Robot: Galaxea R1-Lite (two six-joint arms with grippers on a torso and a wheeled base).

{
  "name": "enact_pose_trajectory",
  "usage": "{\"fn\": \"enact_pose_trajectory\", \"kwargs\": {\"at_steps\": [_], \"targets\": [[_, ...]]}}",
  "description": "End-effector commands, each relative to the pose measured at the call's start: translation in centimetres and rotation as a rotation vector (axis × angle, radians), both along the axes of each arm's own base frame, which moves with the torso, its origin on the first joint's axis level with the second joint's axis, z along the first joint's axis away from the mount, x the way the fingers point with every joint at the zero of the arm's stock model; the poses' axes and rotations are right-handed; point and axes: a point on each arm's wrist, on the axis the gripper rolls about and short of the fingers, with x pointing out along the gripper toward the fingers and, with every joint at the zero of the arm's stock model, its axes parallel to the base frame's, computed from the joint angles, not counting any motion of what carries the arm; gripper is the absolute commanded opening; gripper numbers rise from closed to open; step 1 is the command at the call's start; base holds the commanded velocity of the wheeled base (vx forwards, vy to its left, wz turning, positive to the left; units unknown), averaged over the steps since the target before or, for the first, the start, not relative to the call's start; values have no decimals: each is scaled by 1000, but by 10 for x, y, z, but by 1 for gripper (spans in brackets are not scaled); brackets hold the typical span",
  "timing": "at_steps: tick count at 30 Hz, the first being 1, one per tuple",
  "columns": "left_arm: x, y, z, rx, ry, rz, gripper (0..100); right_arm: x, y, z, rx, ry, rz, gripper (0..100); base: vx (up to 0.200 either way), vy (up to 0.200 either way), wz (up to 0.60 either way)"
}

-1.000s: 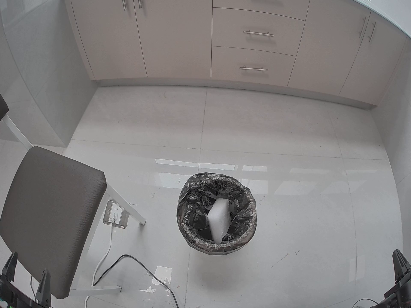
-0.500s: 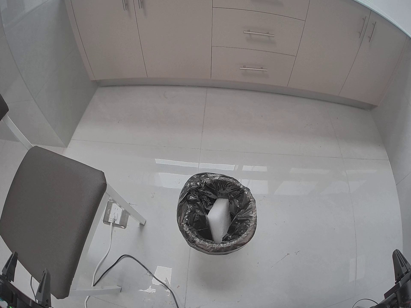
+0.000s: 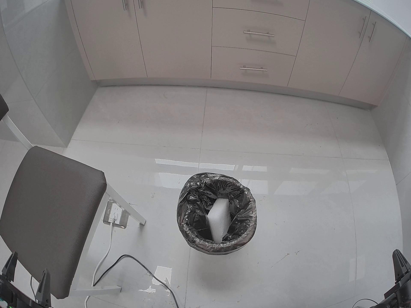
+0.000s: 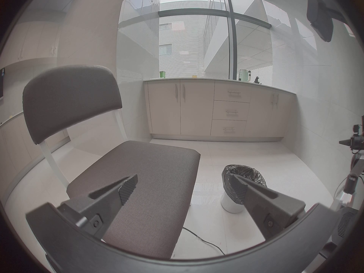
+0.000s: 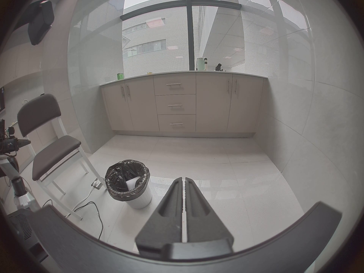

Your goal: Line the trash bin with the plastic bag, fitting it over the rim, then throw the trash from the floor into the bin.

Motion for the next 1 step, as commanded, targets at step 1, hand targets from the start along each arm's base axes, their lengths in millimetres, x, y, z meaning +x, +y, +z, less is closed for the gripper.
{"fn": "enact_pose_trajectory", "kwargs": {"at_steps": [1], "targets": [[0,0,-5,0,3,0,100,0,0,-5,0,0,1,0,0,0,0]]}}
